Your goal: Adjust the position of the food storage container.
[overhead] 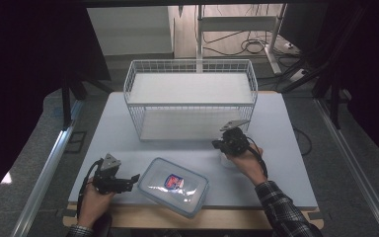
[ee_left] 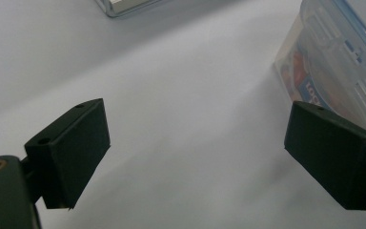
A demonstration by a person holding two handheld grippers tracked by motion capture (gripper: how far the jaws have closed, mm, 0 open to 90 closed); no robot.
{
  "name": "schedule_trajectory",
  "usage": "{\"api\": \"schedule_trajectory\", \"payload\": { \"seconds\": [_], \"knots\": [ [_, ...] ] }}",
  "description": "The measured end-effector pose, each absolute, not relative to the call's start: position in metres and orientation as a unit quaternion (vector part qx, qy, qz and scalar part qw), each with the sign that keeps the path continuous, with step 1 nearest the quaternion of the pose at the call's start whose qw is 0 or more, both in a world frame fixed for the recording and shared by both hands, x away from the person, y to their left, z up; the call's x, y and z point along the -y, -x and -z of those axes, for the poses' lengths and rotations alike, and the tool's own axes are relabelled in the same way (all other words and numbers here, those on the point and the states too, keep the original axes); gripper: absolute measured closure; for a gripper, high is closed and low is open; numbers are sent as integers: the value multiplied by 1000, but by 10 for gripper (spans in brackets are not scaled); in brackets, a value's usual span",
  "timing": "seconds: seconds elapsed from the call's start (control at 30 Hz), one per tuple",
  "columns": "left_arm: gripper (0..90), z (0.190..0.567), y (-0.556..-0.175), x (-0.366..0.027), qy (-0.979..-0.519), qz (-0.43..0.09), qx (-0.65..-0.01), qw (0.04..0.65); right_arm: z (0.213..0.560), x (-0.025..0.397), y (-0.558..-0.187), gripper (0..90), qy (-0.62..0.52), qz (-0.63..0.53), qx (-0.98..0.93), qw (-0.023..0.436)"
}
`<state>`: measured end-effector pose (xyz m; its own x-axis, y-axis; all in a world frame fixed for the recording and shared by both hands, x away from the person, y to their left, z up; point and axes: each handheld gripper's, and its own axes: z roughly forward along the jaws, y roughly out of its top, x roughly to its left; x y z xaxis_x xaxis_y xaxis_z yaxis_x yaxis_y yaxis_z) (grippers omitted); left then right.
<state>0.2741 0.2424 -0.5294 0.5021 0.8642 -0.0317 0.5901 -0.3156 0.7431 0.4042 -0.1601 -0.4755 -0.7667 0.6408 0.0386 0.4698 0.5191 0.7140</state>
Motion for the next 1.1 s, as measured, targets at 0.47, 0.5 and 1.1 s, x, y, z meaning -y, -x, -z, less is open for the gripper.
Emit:
{"api": "schedule_trajectory", "payload": {
  "seconds": [0.47,0.5,1.1],
  "knots": [
    [68,525,-273,-244,-784,-178,-460,378,475,215,-399,894,-378,-382,-833,134],
    [69,524,-272,-245,-781,-179,-457,386,475,215,-396,894,-379,-382,-832,138],
    [227,514,-260,-248,-785,-179,-431,407,472,198,-329,892,-330,-408,-847,84]
  ]
}}
